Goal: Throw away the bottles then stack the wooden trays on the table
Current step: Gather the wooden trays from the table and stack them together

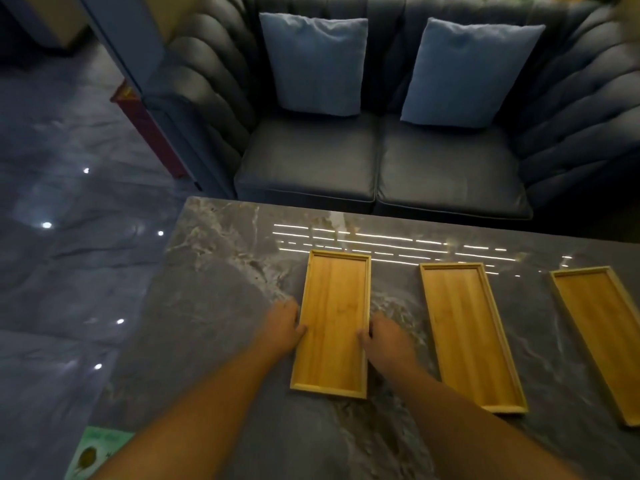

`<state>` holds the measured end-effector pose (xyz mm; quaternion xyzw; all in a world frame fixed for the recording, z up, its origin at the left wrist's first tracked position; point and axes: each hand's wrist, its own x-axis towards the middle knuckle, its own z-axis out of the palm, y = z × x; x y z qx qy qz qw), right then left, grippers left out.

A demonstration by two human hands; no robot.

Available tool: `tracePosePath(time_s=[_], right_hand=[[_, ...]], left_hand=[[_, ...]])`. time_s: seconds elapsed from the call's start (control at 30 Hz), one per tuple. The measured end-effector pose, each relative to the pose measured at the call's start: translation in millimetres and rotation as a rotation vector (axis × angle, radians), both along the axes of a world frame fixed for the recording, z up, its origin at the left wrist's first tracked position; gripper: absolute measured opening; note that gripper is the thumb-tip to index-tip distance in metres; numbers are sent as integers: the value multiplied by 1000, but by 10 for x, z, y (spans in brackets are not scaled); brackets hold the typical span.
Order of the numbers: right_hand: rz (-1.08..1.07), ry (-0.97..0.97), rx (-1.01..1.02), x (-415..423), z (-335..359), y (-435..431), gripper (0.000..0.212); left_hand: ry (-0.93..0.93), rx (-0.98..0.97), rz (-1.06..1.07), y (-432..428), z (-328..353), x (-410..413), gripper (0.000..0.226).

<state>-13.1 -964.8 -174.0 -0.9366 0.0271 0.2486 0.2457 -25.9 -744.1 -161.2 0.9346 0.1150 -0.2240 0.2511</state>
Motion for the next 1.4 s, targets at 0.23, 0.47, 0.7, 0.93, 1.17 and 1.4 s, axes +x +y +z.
tracePosePath(time_s=[0.23, 0.47, 0.7, 0.93, 1.17, 1.4], right_hand=[[75, -9, -30, 116, -1, 1, 26], [57, -4, -77, 79, -10, -10, 20], [-15, -32, -9, -136, 133, 29, 20], [-40, -86, 171, -513, 490, -25, 18], [-46, -85, 236, -944, 824, 26, 6], [-41, -127, 221, -1277, 943, 238, 10]], left_hand=[[13, 101, -40, -60, -70, 51, 29], [21, 59, -73, -80, -70, 58, 25], [-13, -174, -23, -51, 119, -143, 28], [-94, -308, 0, 25, 478, -524, 30], [-94, -507, 75, 214, 753, -984, 9], [-61, -545, 113, 407, 889, -1338, 22]])
